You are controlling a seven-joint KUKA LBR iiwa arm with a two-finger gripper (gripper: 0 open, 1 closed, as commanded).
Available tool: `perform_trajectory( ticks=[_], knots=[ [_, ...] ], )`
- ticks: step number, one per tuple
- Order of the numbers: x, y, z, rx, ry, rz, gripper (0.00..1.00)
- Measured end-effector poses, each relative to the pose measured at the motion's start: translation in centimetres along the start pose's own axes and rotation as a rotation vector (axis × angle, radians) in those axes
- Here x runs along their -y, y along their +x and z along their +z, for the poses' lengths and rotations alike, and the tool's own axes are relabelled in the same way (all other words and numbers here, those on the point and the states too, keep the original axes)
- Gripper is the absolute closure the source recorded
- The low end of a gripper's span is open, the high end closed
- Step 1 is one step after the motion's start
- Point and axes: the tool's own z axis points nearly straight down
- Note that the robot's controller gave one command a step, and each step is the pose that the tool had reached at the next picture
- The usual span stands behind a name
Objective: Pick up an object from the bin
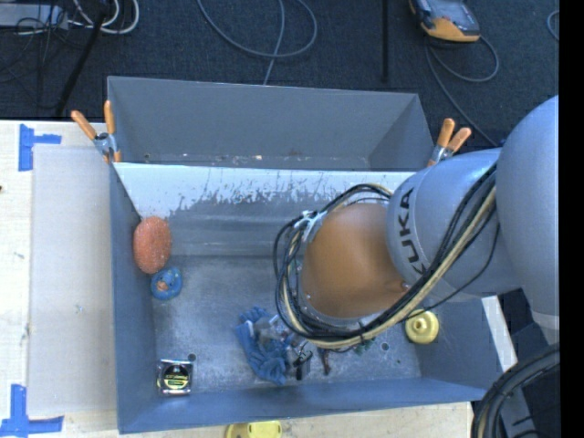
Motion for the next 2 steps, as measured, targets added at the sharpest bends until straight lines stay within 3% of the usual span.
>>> perform_trajectory(
  ticks=[1,2],
  knots=[
    [0.0,0.0,0.0,0.000,0.000,0.001,1.00],
    [1.2,0.0,-10.8,-0.013,-0.002,-0.024,1.00]
  ],
)
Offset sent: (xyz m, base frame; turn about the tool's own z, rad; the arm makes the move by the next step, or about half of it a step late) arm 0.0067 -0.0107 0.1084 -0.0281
